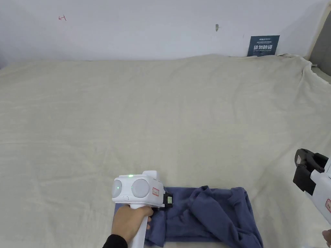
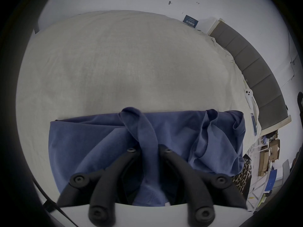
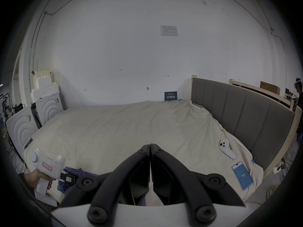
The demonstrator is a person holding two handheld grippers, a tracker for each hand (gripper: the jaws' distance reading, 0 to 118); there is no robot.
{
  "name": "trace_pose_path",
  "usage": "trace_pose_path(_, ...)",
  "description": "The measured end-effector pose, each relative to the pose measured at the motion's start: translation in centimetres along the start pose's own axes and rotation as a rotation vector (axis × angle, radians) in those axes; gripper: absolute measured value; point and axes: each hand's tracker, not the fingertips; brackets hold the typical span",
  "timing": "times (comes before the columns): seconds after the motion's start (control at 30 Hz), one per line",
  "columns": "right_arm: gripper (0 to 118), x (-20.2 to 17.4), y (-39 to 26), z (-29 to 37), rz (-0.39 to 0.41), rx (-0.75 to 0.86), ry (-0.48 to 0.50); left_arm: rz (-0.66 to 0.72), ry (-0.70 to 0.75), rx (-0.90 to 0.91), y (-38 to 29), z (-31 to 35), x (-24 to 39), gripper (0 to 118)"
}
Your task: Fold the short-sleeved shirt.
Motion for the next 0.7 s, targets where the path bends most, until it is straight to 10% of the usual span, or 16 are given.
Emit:
trace_pose_path(0.17, 0, -0.1, 0.2, 0.0, -0.003, 0.001, 0.001, 0.027, -0.082, 0.078, 0.2, 2.8, 0.0, 97)
trace_pose_path(0.5, 0, -1.0, 1.2, 0.2, 0.003, 0.026, 0.018, -0.003, 0.051, 0.38, 0.6, 11.9, -3.6, 94)
trace_pose_path(0.7, 0, -1.2, 1.2, 0.2, -0.001, 0.027, 0.023, -0.017, 0.055, 0.454, -1.4, 11.7, -6.5, 29)
